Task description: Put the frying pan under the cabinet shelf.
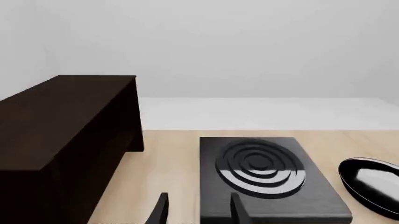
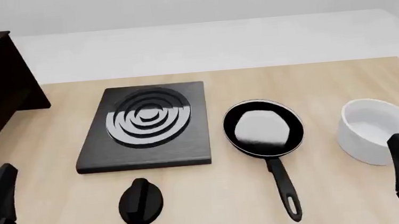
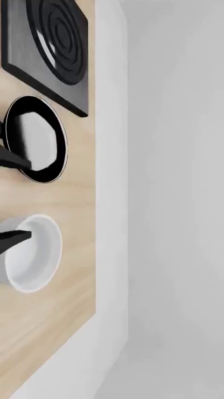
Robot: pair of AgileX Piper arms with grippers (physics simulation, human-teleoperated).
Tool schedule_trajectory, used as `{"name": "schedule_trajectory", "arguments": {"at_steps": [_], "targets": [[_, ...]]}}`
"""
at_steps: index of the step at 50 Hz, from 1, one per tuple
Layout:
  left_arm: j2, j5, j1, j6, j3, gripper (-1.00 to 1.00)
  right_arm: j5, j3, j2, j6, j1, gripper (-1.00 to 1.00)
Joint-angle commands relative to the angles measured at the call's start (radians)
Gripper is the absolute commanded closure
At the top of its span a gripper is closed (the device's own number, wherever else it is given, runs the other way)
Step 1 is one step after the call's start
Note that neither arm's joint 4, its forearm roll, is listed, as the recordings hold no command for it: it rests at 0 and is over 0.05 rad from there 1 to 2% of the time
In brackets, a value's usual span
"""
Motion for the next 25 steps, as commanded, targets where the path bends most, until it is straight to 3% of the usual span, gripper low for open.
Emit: {"name": "schedule_trajectory", "arguments": {"at_steps": [1, 7, 9, 11, 12, 14, 16, 17, 18, 19, 20, 21, 23, 24, 25], "targets": [[-0.001, -0.011, 0.029, -0.007, 0.0, -1.0, -0.001, -0.002, 0.005, 0.006, 0.001, -1.0], [0.017, 0.014, 0.059, -0.001, -0.001, -1.0, -0.001, -0.002, 0.004, 0.001, 0.001, -1.0], [0.105, -0.039, 0.029, 0.015, -0.008, -1.0, 0.001, -0.002, 0.003, 0.005, 0.001, -1.0], [0.098, -0.018, 0.02, -0.01, -0.033, -1.0, 0.005, -0.004, 0.0, 0.004, 0.001, -1.0], [0.126, -0.033, 0.008, 0.01, -0.032, -1.0, 0.005, -0.003, 0.0, 0.003, 0.001, -1.0], [0.22, -0.071, -0.023, -0.059, -0.047, -1.0, 0.003, -0.003, 0.0, -0.001, 0.001, -1.0], [0.361, -0.135, -0.036, -0.038, -0.075, -1.0, 0.004, -0.003, 0.0, 0.001, 0.001, -1.0], [0.404, -0.147, -0.043, -0.079, -0.096, -1.0, 0.006, -0.004, -0.001, 0.003, 0.001, -1.0], [0.426, -0.153, -0.045, -0.049, -0.116, -1.0, 0.005, -0.003, 0.0, 0.005, 0.001, -1.0], [0.513, -0.175, -0.054, -0.069, -0.15, -1.0, 0.003, -0.003, 0.001, 0.003, 0.001, -1.0], [0.542, -0.182, -0.039, -0.093, -0.164, -1.0, 0.002, -0.002, 0.001, 0.002, 0.001, -1.0], [0.573, -0.194, -0.029, -0.036, -0.177, -1.0, 0.003, -0.003, 0.001, -0.001, 0.001, -1.0], [0.632, -0.195, -0.053, -0.078, -0.215, -1.0, 0.003, -0.003, 0.001, 0.0, 0.001, -1.0], [0.659, -0.189, -0.052, -0.045, -0.236, -1.0, 0.002, -0.002, 0.002, 0.002, 0.001, -1.0], [0.686, -0.177, -0.071, -0.081, -0.26, -1.0, 0.002, -0.003, 0.003, 0.004, 0.001, -1.0]]}}
